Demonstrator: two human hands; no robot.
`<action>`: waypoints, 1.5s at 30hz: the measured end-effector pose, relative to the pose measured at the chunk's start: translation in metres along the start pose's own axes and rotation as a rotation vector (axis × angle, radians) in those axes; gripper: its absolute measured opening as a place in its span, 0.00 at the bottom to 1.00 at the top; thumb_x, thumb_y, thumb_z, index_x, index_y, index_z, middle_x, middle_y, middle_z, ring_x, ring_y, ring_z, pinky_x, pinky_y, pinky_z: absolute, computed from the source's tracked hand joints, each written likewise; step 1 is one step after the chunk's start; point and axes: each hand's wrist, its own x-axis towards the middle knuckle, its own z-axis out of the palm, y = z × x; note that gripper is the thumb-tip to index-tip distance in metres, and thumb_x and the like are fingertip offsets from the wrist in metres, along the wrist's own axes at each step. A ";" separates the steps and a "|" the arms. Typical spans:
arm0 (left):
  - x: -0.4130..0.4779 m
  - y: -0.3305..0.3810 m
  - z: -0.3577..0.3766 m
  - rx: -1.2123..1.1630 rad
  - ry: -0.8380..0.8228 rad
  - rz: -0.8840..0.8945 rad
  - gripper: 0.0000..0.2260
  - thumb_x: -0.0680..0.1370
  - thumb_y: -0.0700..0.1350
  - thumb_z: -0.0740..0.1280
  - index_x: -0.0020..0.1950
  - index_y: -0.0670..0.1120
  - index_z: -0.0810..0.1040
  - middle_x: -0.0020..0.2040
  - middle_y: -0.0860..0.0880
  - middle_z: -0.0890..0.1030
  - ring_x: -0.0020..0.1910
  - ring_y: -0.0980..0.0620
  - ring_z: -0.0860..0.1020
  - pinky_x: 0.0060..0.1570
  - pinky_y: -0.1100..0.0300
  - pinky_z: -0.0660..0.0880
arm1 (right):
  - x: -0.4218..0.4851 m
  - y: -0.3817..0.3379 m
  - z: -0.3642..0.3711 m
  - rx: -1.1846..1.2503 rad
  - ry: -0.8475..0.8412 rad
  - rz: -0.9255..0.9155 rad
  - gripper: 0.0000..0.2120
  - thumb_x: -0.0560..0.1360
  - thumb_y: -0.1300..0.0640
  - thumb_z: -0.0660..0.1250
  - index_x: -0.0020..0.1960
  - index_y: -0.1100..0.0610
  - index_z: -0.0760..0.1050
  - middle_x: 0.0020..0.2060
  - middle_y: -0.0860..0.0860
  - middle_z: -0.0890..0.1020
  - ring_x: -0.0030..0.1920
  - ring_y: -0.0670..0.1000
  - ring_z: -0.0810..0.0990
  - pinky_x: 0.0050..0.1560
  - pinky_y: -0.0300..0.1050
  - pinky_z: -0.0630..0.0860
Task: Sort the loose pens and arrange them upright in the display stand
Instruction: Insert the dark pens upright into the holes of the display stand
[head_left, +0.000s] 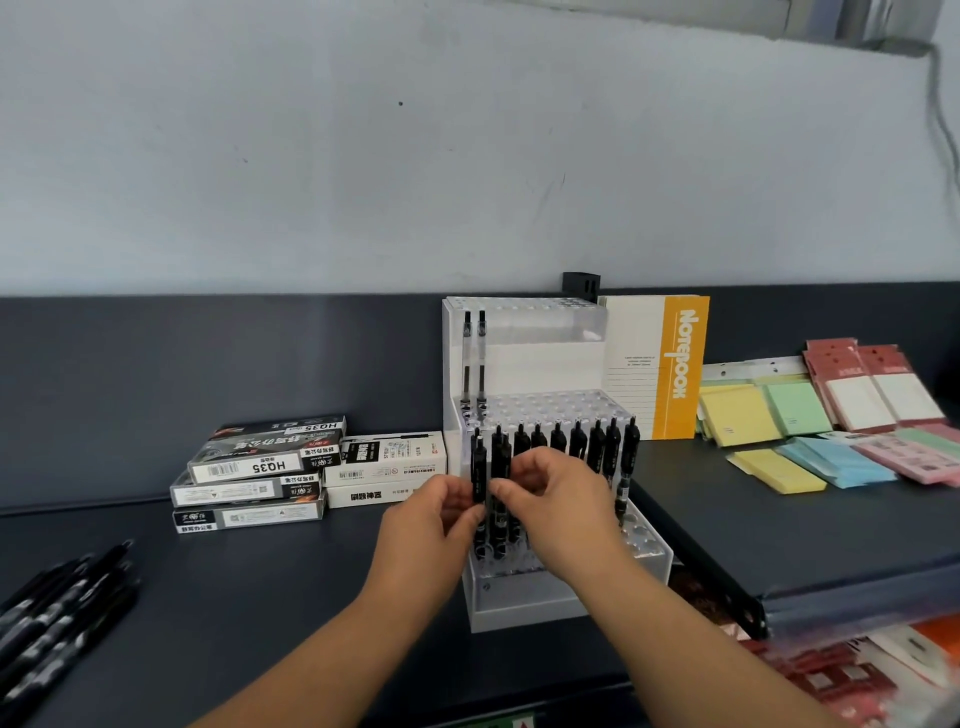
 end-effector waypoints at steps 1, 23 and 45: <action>-0.001 0.000 0.001 -0.005 0.008 -0.004 0.08 0.76 0.43 0.70 0.48 0.55 0.76 0.42 0.60 0.80 0.42 0.69 0.77 0.39 0.80 0.70 | -0.001 0.000 0.001 0.011 0.006 0.002 0.06 0.73 0.51 0.72 0.48 0.48 0.77 0.39 0.41 0.80 0.41 0.37 0.77 0.40 0.29 0.71; -0.063 -0.043 -0.078 0.690 0.186 -0.105 0.25 0.77 0.58 0.63 0.72 0.51 0.68 0.70 0.55 0.69 0.68 0.54 0.69 0.68 0.59 0.64 | -0.047 -0.024 0.047 -0.242 -0.364 -0.441 0.25 0.75 0.40 0.65 0.69 0.44 0.68 0.65 0.41 0.74 0.64 0.43 0.72 0.65 0.41 0.70; -0.120 -0.167 -0.302 0.650 0.205 -0.431 0.22 0.78 0.57 0.63 0.70 0.52 0.69 0.69 0.54 0.69 0.66 0.53 0.70 0.64 0.59 0.68 | -0.107 -0.131 0.243 -0.308 -0.635 -0.378 0.26 0.75 0.37 0.63 0.70 0.44 0.67 0.66 0.43 0.71 0.63 0.46 0.72 0.61 0.41 0.71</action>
